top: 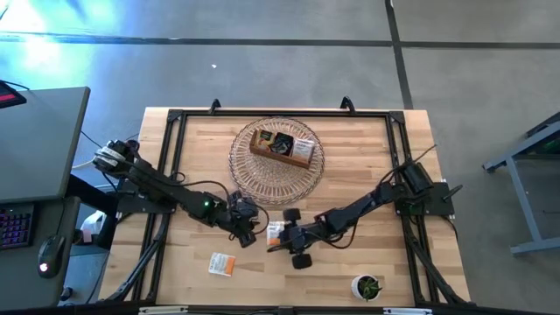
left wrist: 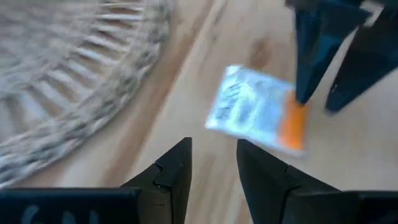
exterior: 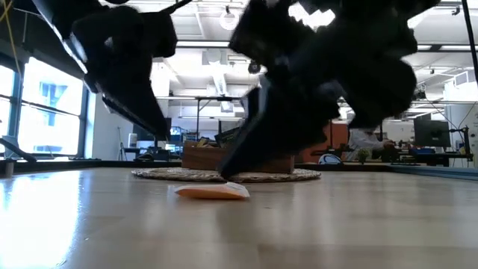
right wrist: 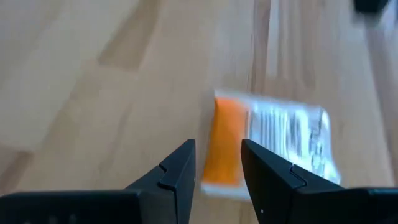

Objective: Pick & Place Tea
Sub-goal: Put the white tea bag into the right section of the wooden organizer

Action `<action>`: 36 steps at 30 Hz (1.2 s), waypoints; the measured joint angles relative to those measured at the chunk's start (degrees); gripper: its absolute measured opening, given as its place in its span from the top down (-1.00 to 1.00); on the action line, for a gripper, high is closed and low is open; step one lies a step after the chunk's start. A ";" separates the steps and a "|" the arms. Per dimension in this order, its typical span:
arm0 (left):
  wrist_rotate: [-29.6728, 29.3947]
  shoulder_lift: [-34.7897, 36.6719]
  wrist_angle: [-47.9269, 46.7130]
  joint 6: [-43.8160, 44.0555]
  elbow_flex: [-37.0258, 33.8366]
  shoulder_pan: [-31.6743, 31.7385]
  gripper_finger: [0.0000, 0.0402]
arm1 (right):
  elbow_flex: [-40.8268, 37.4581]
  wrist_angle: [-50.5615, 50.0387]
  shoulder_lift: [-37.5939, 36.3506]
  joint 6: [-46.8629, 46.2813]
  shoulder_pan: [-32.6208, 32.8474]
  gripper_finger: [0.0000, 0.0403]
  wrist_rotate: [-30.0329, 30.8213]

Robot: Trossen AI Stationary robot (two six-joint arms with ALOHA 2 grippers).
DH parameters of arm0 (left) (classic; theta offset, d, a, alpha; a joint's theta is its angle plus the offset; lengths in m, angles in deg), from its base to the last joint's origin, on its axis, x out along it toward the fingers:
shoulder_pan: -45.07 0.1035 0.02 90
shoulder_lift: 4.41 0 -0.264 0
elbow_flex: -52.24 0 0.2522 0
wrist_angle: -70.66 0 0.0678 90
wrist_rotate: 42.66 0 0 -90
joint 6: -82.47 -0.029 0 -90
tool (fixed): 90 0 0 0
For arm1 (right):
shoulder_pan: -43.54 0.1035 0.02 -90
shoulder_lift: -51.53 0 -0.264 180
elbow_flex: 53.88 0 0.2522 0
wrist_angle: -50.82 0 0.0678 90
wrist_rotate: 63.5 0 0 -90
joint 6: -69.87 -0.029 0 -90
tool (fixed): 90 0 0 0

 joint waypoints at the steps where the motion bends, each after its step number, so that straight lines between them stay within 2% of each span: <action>1: 1.12 -0.53 1.28 0.97 0.09 0.01 0.37 | 0.32 0.30 -0.19 0.47 0.20 0.38 0.44; 4: 2.42 -2.44 2.10 3.20 0.04 0.02 0.37 | 0.64 0.27 -0.56 0.71 0.34 0.38 0.94; 8: 2.55 -4.52 3.57 1.76 0.07 0.02 0.37 | 0.67 -1.10 -0.56 0.34 0.34 0.38 0.98; 15: 7.89 -6.29 3.62 4.59 0.09 0.00 0.37 | 0.64 -4.60 -0.78 0.27 -0.24 0.38 1.75; 18: 11.05 -6.31 5.96 2.04 0.07 -0.08 0.37 | 0.53 -7.05 -3.31 -0.52 -1.93 0.38 -1.00; 22: 12.38 -6.30 11.96 -4.05 0.07 -1.65 0.37 | 0.66 -10.95 -8.41 -1.71 -6.07 0.38 -2.82; 27: 7.72 -8.70 17.07 -10.89 0.18 -3.76 0.39 | 0.47 -10.66 -8.87 -4.37 -11.92 0.38 -4.10; 30: 6.46 -10.94 16.59 -10.65 0.02 -4.08 0.50 | 0.41 -10.76 -6.67 -6.05 -13.83 0.38 -7.71; 36: 7.16 -12.89 19.06 -11.17 0.07 -4.57 0.93 | 0.36 -10.61 -5.01 -6.16 -13.05 0.38 -11.40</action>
